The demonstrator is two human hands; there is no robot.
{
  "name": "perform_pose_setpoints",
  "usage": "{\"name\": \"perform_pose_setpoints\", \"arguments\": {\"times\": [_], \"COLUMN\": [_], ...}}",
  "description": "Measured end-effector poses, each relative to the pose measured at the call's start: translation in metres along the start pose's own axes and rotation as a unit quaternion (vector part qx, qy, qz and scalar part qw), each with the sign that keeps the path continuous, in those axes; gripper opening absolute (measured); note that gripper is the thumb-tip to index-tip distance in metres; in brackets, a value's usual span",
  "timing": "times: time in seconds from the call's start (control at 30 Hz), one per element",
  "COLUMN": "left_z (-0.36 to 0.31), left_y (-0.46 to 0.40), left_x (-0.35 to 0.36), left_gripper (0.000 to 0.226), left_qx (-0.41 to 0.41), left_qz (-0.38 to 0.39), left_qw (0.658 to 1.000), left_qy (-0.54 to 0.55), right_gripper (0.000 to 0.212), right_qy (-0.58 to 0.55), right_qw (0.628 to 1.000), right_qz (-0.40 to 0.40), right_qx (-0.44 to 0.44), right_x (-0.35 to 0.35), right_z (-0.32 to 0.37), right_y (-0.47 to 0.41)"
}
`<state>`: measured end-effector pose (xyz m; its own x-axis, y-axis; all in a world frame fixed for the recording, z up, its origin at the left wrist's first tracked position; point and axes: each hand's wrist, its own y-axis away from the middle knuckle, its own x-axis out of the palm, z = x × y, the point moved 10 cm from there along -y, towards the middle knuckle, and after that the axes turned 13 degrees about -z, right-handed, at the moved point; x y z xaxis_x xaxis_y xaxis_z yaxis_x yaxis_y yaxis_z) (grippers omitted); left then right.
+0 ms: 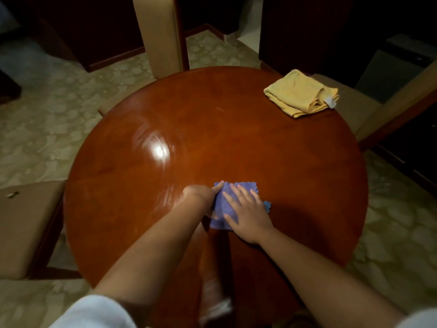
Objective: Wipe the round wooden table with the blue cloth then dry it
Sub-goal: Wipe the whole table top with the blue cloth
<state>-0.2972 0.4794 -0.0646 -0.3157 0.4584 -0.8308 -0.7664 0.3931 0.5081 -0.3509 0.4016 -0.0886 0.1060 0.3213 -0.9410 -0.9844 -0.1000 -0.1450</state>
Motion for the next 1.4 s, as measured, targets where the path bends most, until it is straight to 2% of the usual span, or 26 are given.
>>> {"name": "perform_pose_setpoints", "arguments": {"times": [0.3, 0.43, 0.6, 0.67, 0.73, 0.8, 0.87, 0.9, 1.0, 1.07, 1.2, 1.3, 1.4], "left_z": [-0.016, -0.022, -0.019, -0.019, -0.026, -0.033, -0.042, -0.047, -0.059, -0.059, -0.059, -0.057, -0.059], "left_y": [0.017, 0.029, 0.045, 0.054, 0.071, 0.084, 0.082, 0.078, 0.063, 0.064, 0.084, 0.083, 0.075], "left_x": [0.005, 0.016, 0.034, 0.036, 0.024, 0.019, 0.018, 0.018, 0.038, 0.054, 0.059, 0.061, 0.066], "left_gripper": [0.11, 0.108, 0.102, 0.09, 0.079, 0.07, 0.063, 0.061, 0.054, 0.057, 0.056, 0.06, 0.058], "left_qx": [0.08, 0.112, 0.121, 0.122, 0.146, 0.177, 0.19, 0.191, 0.176, 0.165, 0.199, 0.176, 0.158], "left_qz": [-0.052, -0.069, -0.079, -0.136, -0.267, -0.343, -0.37, -0.372, -0.305, -0.296, -0.325, -0.297, -0.302], "left_qw": [0.994, 0.988, 0.989, 0.983, 0.947, 0.905, 0.89, 0.89, 0.918, 0.918, 0.9, 0.902, 0.914], "left_qy": [-0.055, -0.078, -0.031, 0.019, 0.102, 0.18, 0.185, 0.183, 0.181, 0.206, 0.211, 0.26, 0.221], "right_gripper": [0.087, 0.075, 0.072, 0.058, 0.048, 0.055, 0.069, 0.071, 0.073, 0.074, 0.076, 0.074, 0.072], "right_qy": [0.008, 0.036, -0.055, -0.054, -0.042, -0.026, 0.015, 0.024, 0.064, 0.085, 0.07, 0.062, 0.076], "right_qw": [0.997, 0.998, 0.997, 0.998, 0.997, 0.997, 0.996, 0.996, 0.994, 0.992, 0.991, 0.989, 0.987], "right_qz": [0.06, 0.001, -0.029, -0.007, -0.041, -0.011, 0.003, -0.004, -0.017, -0.013, -0.004, -0.01, -0.021], "right_qx": [0.044, 0.049, 0.049, 0.041, 0.051, 0.077, 0.089, 0.09, 0.088, 0.093, 0.116, 0.135, 0.136], "right_x": [0.01, 0.002, -0.011, -0.014, -0.022, -0.015, -0.008, -0.01, -0.011, -0.009, 0.004, 0.003, -0.001], "right_z": [0.006, 0.023, 0.03, 0.024, 0.016, 0.008, 0.003, 0.003, 0.006, 0.011, 0.026, 0.029, 0.027], "right_y": [0.036, 0.052, 0.072, 0.073, 0.071, 0.072, 0.075, 0.076, 0.079, 0.088, 0.112, 0.115, 0.114]}}
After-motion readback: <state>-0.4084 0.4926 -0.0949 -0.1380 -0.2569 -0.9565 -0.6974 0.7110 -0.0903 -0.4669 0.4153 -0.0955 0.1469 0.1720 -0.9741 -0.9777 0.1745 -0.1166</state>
